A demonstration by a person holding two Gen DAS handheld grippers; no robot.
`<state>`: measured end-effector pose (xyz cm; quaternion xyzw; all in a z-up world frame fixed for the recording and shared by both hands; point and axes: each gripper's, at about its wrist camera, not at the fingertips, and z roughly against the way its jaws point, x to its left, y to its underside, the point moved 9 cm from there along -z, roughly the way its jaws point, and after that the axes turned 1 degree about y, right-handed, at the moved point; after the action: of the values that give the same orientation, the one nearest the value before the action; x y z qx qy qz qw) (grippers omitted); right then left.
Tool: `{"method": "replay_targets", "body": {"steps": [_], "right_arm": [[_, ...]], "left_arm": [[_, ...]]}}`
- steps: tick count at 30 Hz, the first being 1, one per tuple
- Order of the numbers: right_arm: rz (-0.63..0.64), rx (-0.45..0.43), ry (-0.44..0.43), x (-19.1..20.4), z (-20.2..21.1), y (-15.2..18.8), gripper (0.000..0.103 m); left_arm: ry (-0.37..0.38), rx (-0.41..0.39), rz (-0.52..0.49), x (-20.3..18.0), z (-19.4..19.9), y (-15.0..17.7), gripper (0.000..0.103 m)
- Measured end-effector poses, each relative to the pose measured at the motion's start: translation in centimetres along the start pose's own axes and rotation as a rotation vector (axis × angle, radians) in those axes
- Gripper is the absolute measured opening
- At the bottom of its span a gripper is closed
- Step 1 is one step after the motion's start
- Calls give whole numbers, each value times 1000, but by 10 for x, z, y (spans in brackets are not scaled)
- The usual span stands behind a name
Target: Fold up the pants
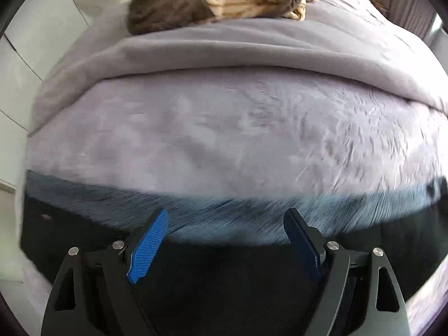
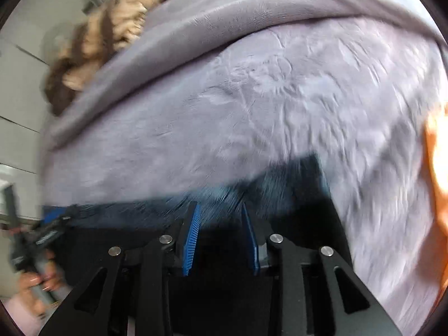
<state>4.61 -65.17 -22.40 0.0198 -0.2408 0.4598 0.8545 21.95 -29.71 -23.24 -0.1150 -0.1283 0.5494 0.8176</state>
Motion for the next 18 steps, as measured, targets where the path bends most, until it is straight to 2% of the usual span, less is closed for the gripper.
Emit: {"method": "replay_targets", "body": {"steps": [2,4,8,11,14,15,16,18], "right_arm": [[-48,29,-122,4,18,28,38],[-114,29,-180,-5,35,59,38],[-382,-24,-186,-56,50,99,38],[-488,-36,-173,-80,43,109,38],[-540,-42,-197,-90,36,109,38],[-552,-52,-204,-93,35,107,32],[-560,-58,-207,-99,41,108,8],[-564,-73,-212,-94,42,103,8]], "left_arm": [[-34,9,-7,25,8,17,85],[-50,32,24,54,9,34,85],[-111,94,136,108,-5,77,85],[-104,138,226,134,-20,100,85],[-94,135,255,140,-27,106,85],[-103,136,248,141,-28,105,85],[-109,135,242,141,-27,105,85],[-108,131,234,141,-21,114,86]]}}
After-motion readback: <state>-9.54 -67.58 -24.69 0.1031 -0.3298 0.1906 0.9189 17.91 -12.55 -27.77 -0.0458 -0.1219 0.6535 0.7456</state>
